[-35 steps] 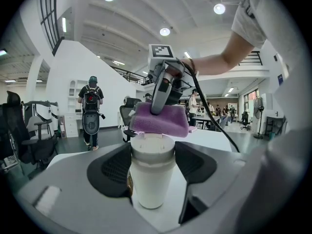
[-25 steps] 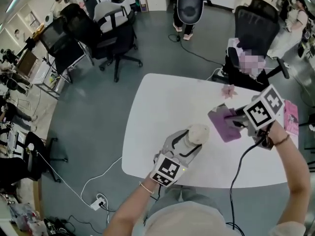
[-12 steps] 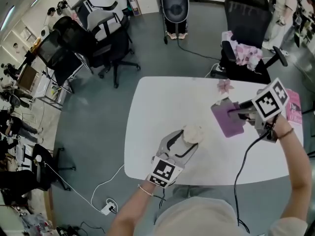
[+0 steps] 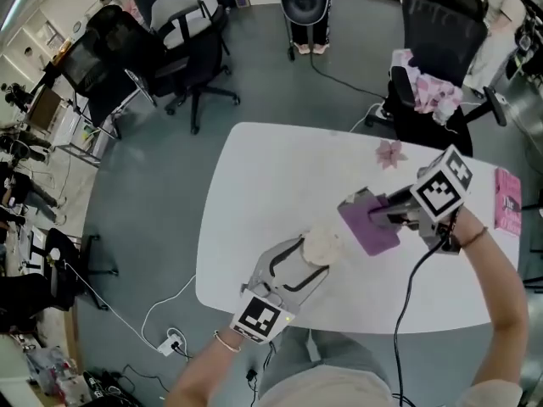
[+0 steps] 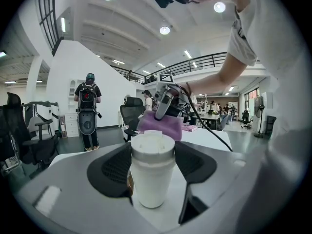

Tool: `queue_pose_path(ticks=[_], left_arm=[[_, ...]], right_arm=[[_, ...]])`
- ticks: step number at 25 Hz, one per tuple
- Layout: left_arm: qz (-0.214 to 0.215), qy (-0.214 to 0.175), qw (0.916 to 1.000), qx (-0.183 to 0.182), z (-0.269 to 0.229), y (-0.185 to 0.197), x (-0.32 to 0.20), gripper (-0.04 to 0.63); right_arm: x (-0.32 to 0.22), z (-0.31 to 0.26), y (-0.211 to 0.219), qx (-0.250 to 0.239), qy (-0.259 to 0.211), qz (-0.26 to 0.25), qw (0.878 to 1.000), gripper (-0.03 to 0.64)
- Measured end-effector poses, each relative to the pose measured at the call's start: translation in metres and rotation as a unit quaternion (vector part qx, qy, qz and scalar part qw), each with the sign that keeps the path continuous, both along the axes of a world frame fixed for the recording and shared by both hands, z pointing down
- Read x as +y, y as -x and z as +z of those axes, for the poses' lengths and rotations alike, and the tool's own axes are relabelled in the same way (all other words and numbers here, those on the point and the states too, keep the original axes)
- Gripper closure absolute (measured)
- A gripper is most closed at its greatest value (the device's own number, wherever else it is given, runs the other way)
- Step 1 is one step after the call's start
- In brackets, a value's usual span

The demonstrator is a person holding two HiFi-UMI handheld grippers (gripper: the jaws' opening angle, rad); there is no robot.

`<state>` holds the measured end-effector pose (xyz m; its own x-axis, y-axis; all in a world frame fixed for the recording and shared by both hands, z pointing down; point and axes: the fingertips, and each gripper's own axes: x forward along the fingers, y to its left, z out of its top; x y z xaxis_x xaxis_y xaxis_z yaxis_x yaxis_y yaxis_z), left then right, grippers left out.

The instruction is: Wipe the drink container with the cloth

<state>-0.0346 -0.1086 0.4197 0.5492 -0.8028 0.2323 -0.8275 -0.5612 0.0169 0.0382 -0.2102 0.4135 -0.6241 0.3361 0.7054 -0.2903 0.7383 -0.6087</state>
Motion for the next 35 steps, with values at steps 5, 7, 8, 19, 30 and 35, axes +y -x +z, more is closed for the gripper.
queue_pose_path(ticks=[5,7,8,19,30,35], left_arm=[[-0.003,-0.015,0.9998,0.009,-0.003,-0.004,-0.004,0.313],[-0.002,-0.022,0.9997,0.009,-0.005,-0.004,-0.005,0.313],[-0.001,-0.024,0.9997,0.007,-0.005,-0.002,-0.004,0.313],[0.007,-0.029,0.9996,-0.003,-0.006,0.000,-0.004,0.313],[0.009,-0.021,0.9997,-0.007,-0.004,0.003,-0.002,0.313],[0.009,-0.020,0.9997,-0.008,-0.004,0.003,-0.003,0.313]], right_arm=[[-0.004,0.019,0.012,0.004,0.017,-0.054,0.998,0.545],[-0.004,0.025,0.016,0.006,0.026,-0.066,0.997,0.545],[-0.003,0.027,0.019,0.006,0.031,-0.072,0.997,0.545],[0.000,0.031,0.036,-0.013,0.058,-0.114,0.992,0.545],[0.007,0.039,0.048,-0.023,0.077,-0.125,0.989,0.545],[0.008,0.045,0.050,-0.025,0.082,-0.125,0.988,0.545]])
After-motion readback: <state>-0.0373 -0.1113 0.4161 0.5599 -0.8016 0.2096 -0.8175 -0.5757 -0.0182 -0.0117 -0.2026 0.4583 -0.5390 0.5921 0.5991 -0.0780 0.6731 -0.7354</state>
